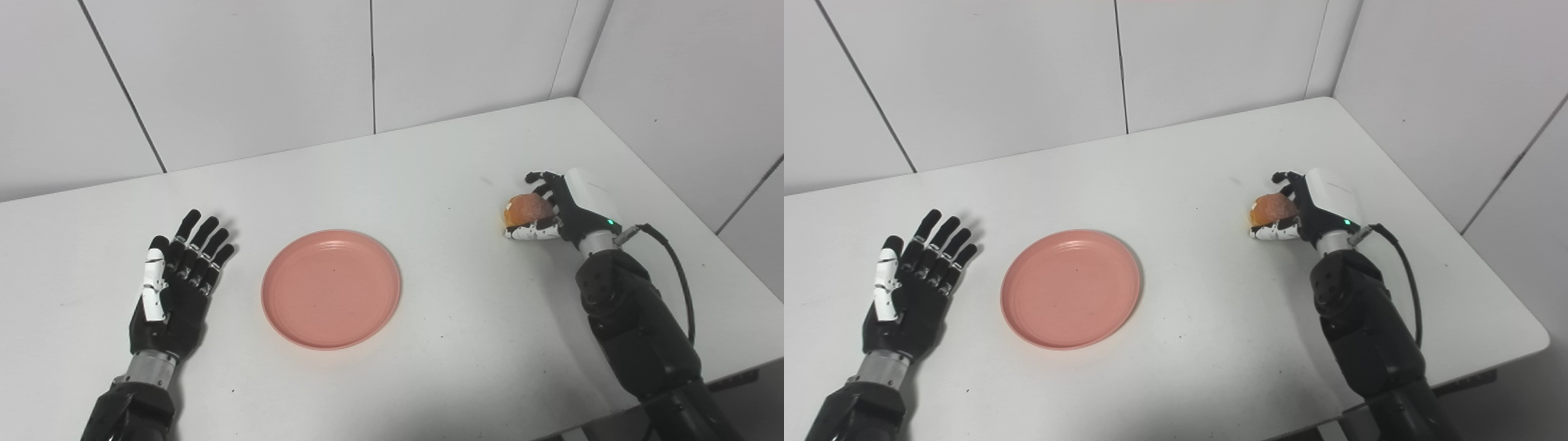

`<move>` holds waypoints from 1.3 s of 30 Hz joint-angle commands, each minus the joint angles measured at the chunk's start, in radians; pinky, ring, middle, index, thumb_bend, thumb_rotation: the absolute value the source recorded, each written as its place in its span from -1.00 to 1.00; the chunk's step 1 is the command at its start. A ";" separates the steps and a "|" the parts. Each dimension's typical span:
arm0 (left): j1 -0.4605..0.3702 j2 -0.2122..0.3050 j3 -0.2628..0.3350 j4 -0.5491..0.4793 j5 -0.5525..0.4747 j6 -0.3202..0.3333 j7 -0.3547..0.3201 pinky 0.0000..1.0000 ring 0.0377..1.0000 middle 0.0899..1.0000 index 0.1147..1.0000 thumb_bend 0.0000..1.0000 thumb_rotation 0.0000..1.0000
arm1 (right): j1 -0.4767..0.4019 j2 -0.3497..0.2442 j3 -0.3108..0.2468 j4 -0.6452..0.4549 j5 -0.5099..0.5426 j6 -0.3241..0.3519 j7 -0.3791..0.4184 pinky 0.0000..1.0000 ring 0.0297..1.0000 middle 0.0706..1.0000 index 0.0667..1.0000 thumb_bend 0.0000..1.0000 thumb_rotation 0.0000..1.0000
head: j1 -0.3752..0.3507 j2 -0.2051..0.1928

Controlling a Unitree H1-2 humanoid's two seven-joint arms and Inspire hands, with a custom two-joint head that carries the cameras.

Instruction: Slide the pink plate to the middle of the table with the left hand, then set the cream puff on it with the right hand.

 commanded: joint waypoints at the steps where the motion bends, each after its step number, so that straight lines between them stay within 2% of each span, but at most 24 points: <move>1: 0.036 0.003 -0.008 0.022 0.013 0.033 0.002 0.86 0.86 0.85 0.83 -0.08 1.00 | -0.003 -0.015 0.016 0.013 0.029 -0.047 -0.008 -0.10 0.01 0.08 0.08 0.28 -0.78 | -0.001 0.001; 2: 0.035 0.004 -0.007 0.026 0.011 0.032 -0.001 0.87 0.86 0.85 0.83 -0.07 1.00 | -0.004 -0.017 0.019 0.019 0.036 -0.058 -0.017 -0.11 -0.02 0.03 -0.03 0.13 -0.76 | -0.001 0.001; 4: 0.033 0.003 -0.006 0.030 0.008 0.031 -0.003 0.87 0.86 0.85 0.84 -0.08 1.00 | -0.004 -0.019 0.025 0.022 0.039 -0.055 -0.031 -0.12 -0.05 -0.07 -0.08 0.07 -0.94 | 0.001 0.004; 9: 0.035 0.002 -0.005 0.022 0.009 0.040 0.006 0.85 0.84 0.84 0.83 -0.08 1.00 | -0.004 -0.023 0.029 0.015 0.050 -0.042 -0.054 -0.24 -0.15 -0.19 -0.01 0.04 -1.00 | 0.001 0.004; 19: 0.036 -0.011 -0.005 0.019 0.007 0.040 0.013 0.86 0.84 0.83 0.81 -0.09 1.00 | 0.011 -0.035 0.021 -0.021 0.066 -0.055 -0.102 -0.27 -0.14 -0.18 0.01 0.04 -1.00 | 0.033 0.003; 28: 0.048 -0.028 -0.016 0.010 0.017 0.023 0.016 0.89 0.87 0.87 0.86 -0.11 1.00 | 0.003 -0.052 0.037 -0.183 0.043 -0.012 -0.035 -0.28 -0.14 -0.17 -0.01 0.04 -1.00 | 0.083 0.003; 34: 0.062 -0.042 -0.030 -0.025 0.037 0.034 0.042 0.88 0.88 0.88 0.86 -0.13 1.00 | -0.029 -0.020 0.056 -0.308 -0.006 0.048 0.020 -0.32 -0.18 -0.19 0.01 0.04 -1.00 | 0.116 0.004; 39: 0.069 -0.056 -0.040 -0.046 0.059 0.042 0.073 0.85 0.84 0.85 0.84 -0.15 1.00 | -0.058 0.007 0.070 -0.368 -0.013 0.053 0.061 -0.33 -0.19 -0.19 0.00 0.04 -1.00 | 0.156 0.003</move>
